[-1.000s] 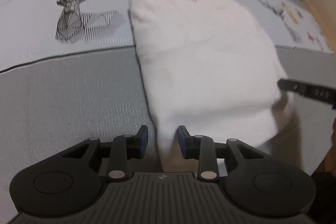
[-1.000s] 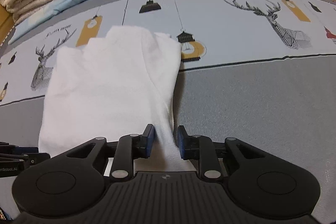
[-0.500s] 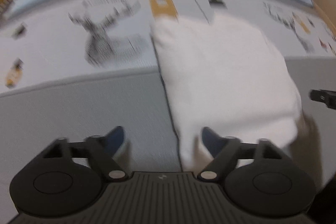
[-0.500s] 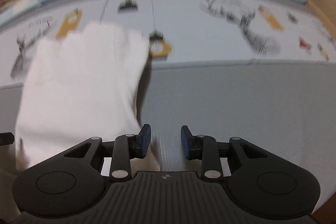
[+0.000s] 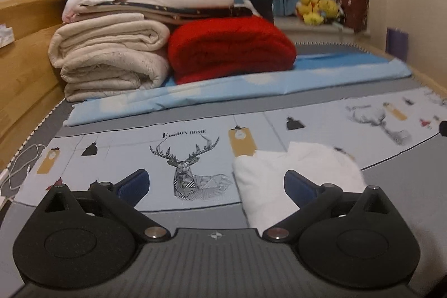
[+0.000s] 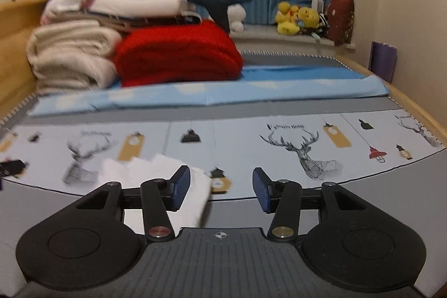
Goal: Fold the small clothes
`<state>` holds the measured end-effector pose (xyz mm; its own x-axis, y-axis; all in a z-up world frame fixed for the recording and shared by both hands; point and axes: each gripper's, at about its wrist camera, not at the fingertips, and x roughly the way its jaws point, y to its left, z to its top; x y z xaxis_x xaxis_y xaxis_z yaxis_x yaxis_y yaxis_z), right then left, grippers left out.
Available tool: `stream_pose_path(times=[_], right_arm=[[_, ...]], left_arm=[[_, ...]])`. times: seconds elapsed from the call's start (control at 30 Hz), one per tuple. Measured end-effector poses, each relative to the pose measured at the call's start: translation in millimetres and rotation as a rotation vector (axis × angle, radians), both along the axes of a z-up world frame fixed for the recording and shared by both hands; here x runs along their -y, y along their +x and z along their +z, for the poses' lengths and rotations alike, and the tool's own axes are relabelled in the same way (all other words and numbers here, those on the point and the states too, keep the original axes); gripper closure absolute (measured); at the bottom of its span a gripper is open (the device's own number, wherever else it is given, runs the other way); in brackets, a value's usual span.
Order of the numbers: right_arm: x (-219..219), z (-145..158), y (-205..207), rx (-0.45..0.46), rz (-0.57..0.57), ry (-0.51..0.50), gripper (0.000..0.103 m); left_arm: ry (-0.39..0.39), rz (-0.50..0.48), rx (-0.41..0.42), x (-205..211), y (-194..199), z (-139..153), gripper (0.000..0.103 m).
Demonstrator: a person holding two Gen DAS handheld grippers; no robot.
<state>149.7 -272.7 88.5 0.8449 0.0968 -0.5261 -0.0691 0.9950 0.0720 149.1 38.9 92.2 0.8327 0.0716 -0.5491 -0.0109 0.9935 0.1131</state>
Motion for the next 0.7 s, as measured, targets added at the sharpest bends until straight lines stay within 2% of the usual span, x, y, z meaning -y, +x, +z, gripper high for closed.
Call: stream_pose_path(times=[0.07, 0.13, 0.23, 0.33, 0.4, 0.47, 0.53, 0.63, 0.7], right_arm=[[-1.4, 4.0, -19.4, 0.01, 0.016, 0.009, 0.04], [-4.7, -0.4, -36.9, -0.007, 0.036, -0.001, 0.026], [-10.9, -16.9, -58.8, -0.048, 0.065, -0.013, 0.025], [-16.8, -41.4, -75.9, -0.092, 0.056, -0.012, 0.024], [-19.8, -46.4, -78.1, -0.128, 0.042, 0.017, 0.025], [-24.0, -48.4, -80.2, -0.115, 0.035, 0.008, 0.025], [-29.7, -53.9, -77.7, -0.126, 0.036, -0.037, 0.025], [-33.4, -61.7, -70.6, -0.149, 0.052, -0.043, 0.025], [-34.2, -65.5, -68.1, -0.16, 0.05, -0.052, 0.025]], left_arm=[[-0.026, -0.009, 0.013, 1.1, -25.4, 2.8, 0.0], [-0.059, -0.04, 0.014, 2.3, -55.2, -1.1, 0.0], [-0.064, -0.058, 0.017, 10.3, -96.1, -15.8, 0.0], [-0.133, -0.019, -0.059, 16.2, -113.5, -34.9, 0.0], [-0.199, 0.016, -0.119, 14.5, -113.9, -46.1, 0.0], [-0.23, 0.046, -0.167, 8.6, -106.5, -52.8, 0.0], [-0.215, 0.08, -0.178, 5.6, -94.2, -59.0, 0.0], [-0.164, 0.131, -0.193, 7.0, -78.6, -69.2, 0.0], [-0.171, 0.142, -0.212, 9.8, -71.8, -74.8, 0.0]])
